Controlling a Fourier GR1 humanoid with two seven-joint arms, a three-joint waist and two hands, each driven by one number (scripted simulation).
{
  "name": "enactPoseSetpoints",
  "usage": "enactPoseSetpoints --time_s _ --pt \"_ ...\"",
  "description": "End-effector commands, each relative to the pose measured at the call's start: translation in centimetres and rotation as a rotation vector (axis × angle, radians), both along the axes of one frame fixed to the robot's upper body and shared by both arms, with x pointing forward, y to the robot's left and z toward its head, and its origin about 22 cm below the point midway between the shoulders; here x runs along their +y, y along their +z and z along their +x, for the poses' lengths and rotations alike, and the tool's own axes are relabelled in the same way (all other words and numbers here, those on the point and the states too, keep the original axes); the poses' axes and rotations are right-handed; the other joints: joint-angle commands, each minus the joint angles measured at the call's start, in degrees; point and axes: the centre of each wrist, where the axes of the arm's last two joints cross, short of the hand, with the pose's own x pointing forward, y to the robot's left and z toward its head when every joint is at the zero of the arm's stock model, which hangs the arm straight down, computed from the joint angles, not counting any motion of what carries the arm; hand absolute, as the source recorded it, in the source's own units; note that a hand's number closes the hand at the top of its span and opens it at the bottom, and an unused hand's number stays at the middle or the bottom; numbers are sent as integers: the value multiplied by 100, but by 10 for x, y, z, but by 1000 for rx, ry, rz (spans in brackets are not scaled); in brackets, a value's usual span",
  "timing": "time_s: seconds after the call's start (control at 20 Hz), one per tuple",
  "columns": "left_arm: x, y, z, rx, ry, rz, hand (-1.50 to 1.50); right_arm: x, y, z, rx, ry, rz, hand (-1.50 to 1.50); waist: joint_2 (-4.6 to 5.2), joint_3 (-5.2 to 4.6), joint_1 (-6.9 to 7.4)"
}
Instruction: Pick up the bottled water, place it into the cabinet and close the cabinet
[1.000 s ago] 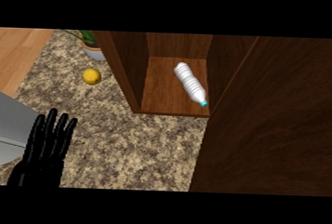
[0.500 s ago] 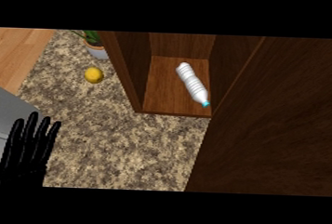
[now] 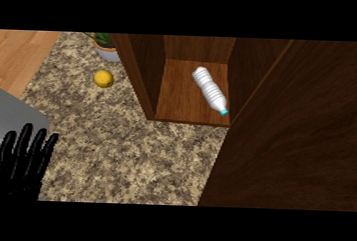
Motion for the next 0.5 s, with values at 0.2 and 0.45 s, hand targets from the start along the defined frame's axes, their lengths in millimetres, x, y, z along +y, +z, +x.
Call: enactPoseSetpoints --time_s 0.2,0.45 --pt "5 3 0 -20 -13 -6 -150 38 1 15 30 -54 107 150 58 -4 138" --pt "15 4 -4 -17 -23 10 -150 34 -4 15 97 -65 140 150 79 -7 273"
